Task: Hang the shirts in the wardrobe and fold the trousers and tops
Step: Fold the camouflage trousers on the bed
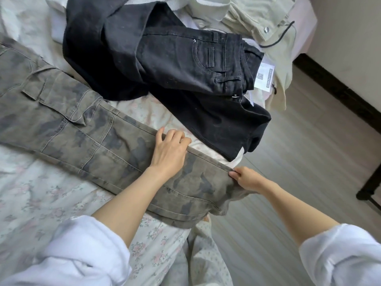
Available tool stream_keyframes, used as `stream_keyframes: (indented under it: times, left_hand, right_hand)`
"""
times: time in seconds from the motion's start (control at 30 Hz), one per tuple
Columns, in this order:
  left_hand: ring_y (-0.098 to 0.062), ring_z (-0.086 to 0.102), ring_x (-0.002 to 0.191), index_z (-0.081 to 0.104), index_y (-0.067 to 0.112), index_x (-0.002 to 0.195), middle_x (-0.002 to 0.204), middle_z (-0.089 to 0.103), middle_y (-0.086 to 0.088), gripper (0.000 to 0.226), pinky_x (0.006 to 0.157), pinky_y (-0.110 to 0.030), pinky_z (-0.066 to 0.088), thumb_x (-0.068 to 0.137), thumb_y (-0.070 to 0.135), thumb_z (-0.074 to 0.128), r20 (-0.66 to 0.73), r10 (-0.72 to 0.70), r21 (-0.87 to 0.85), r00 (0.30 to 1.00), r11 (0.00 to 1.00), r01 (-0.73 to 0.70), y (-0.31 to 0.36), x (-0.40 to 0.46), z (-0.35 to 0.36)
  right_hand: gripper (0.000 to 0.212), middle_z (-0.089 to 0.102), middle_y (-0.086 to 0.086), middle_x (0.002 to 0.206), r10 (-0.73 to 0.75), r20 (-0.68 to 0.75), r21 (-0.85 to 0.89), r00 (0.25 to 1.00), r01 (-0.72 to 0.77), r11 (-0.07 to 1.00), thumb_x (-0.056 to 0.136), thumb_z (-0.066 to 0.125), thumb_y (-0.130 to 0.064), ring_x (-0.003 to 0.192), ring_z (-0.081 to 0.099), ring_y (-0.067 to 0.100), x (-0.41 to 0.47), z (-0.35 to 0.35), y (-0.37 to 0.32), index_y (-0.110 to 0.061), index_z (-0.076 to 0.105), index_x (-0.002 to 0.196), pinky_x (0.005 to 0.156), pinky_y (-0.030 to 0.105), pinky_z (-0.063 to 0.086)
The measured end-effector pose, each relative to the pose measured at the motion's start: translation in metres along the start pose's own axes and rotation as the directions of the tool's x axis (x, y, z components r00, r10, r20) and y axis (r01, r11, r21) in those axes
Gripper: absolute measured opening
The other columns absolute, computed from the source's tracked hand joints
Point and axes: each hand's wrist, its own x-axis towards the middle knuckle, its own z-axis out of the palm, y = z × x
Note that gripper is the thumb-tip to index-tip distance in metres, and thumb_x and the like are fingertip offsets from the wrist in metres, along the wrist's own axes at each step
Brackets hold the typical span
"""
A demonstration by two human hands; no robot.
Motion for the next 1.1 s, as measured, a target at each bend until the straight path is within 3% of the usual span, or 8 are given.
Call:
stream_keyframes:
  times: [0.27,0.37,0.47,0.6,0.73,0.87,0.97,1.1]
  left_hand:
    - [-0.032,0.044,0.129,0.057,0.025,0.127,0.139,0.049,-0.010,0.073,0.100,-0.067,0.030,0.063,0.053,0.076,0.191,0.380,0.031,0.905,0.919,-0.393,0.014,-0.081,0.009]
    - [-0.036,-0.011,0.141,0.018,0.033,0.147,0.155,-0.012,-0.011,0.082,0.106,-0.069,-0.004,0.080,0.055,0.059,0.452,0.453,0.084,0.768,0.836,-0.542,0.018,-0.111,0.034]
    - [-0.037,-0.041,0.127,0.004,0.026,0.149,0.139,-0.045,-0.009,0.070,0.094,-0.063,-0.031,0.092,0.029,0.045,0.512,0.355,0.180,0.782,0.846,-0.502,0.017,-0.112,0.051]
    - [-0.037,0.028,0.137,0.067,0.018,0.106,0.149,0.031,-0.015,0.040,0.104,-0.069,0.021,0.066,0.021,0.073,0.441,0.437,0.189,0.784,0.808,-0.558,0.024,-0.108,0.038]
    - [-0.029,0.051,0.124,0.057,0.018,0.053,0.128,0.059,-0.010,0.026,0.098,-0.064,0.036,0.055,0.014,0.083,0.315,0.534,-0.004,0.785,0.828,-0.561,0.023,-0.116,0.034]
    - [-0.022,0.037,0.136,0.067,0.025,0.081,0.133,0.056,0.003,0.017,0.112,-0.059,0.016,0.072,0.036,0.075,0.451,0.516,-0.097,0.729,0.840,-0.534,0.025,-0.118,0.030]
    - [-0.015,0.028,0.140,0.060,0.024,0.118,0.131,0.056,0.006,0.038,0.113,-0.049,-0.015,0.089,0.047,0.051,0.527,0.494,-0.187,0.692,0.861,-0.472,0.033,-0.119,0.029]
    - [-0.022,0.061,0.112,0.072,0.013,0.099,0.109,0.069,-0.004,0.029,0.102,-0.059,0.034,0.071,0.018,0.075,0.056,0.312,-0.101,0.948,0.947,-0.305,0.035,-0.109,0.014]
  right_hand:
    - [0.025,0.056,-0.011,0.075,0.044,0.189,0.032,0.981,-0.051,0.998,0.089,0.054,-0.041,0.074,0.055,0.014,-0.020,-0.001,0.035,-0.028,0.049,0.069,0.066,0.027,0.037]
    - [0.031,0.048,-0.005,0.066,0.103,0.068,0.107,0.992,-0.110,0.988,0.091,0.054,-0.031,0.073,0.049,0.022,-0.030,0.016,0.052,-0.022,0.042,0.064,0.059,0.028,0.033]
    - [0.036,0.047,-0.003,0.064,0.198,-0.073,0.207,0.977,-0.180,0.962,0.094,0.049,-0.034,0.072,0.048,0.024,-0.034,0.033,0.059,-0.020,0.040,0.062,0.057,0.030,0.032]
    - [0.038,0.050,-0.004,0.064,0.248,-0.064,0.194,0.967,-0.232,0.953,0.094,0.048,-0.039,0.070,0.052,0.025,-0.033,0.042,0.066,-0.019,0.041,0.062,0.061,0.030,0.035]
    - [0.035,0.057,0.001,0.072,0.256,0.031,0.197,0.966,-0.257,0.946,0.093,0.051,-0.039,0.067,0.057,0.023,-0.032,0.029,0.067,-0.019,0.046,0.065,0.066,0.031,0.046]
    - [0.021,0.057,0.008,0.119,0.381,-0.139,0.022,0.914,-0.382,0.924,0.094,0.043,-0.036,0.108,0.048,0.028,-0.036,0.033,0.052,-0.026,0.052,0.111,0.101,0.050,0.025]
    - [0.060,0.024,0.013,0.145,0.381,-0.160,0.027,0.910,-0.382,0.924,0.094,0.039,-0.029,0.133,0.023,0.032,-0.044,0.053,0.020,-0.029,0.009,0.146,0.106,0.063,0.012]
    - [0.061,0.025,0.023,0.149,-0.206,-0.464,-0.025,0.861,0.220,0.975,0.089,0.041,-0.004,0.134,0.030,0.039,-0.061,0.070,-0.045,-0.012,0.025,0.146,0.103,0.050,0.036]
